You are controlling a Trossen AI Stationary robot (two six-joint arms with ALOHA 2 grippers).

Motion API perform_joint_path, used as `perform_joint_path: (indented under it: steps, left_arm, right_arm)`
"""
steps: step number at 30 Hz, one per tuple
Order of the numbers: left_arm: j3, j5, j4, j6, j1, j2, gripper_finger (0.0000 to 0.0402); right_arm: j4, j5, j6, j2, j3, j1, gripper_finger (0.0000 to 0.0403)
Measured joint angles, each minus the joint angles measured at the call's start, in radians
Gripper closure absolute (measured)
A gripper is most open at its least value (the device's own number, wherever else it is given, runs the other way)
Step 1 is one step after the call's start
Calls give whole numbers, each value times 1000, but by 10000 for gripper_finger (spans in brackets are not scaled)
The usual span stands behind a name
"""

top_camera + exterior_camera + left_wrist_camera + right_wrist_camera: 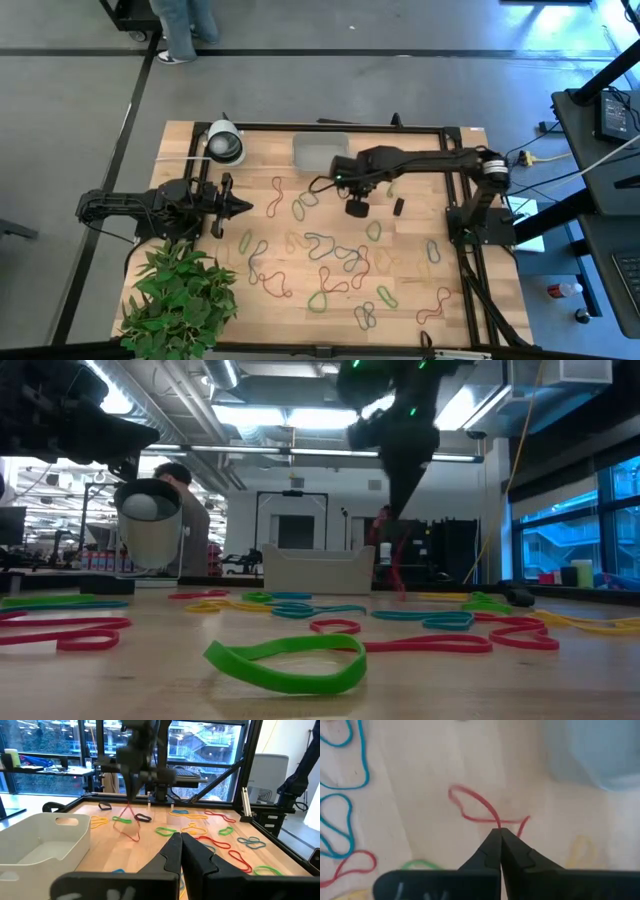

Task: Pick and place rubber bands into bin
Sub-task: Put the red rubber band into the white bin

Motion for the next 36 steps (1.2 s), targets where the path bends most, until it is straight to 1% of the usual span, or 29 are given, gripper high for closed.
perform_joint_path:
  steps: [4,6,10,14,17,20,23,28,36]
  left_arm:
    - [0,0,0,0,0,0,400]
    - [0,0,0,0,0,0,400]
    - [0,0,0,0,0,0,400]
    - [0,0,0,0,0,0,400]
    - [0,0,0,0,0,0,400]
    - [0,0,0,0,0,0,400]
    - [0,0,0,0,0,0,400]
    - [0,0,0,0,0,0,400]
    - [0,0,0,0,0,0,400]
  right_arm:
    - [-68,29,51,-73,6,-11,402]
    - [-114,32,71,-96,35,-22,403]
    - [-181,87,74,-105,145,-48,403]
    - [-172,102,23,-92,288,-85,403]
    - [-151,103,-24,-54,391,-123,403]
    - [-94,104,-67,-8,474,-158,403]
    - [-48,102,-108,56,523,-186,403]
    - [-4,54,-124,173,546,-218,403]
    - [53,45,-139,348,541,-240,403]
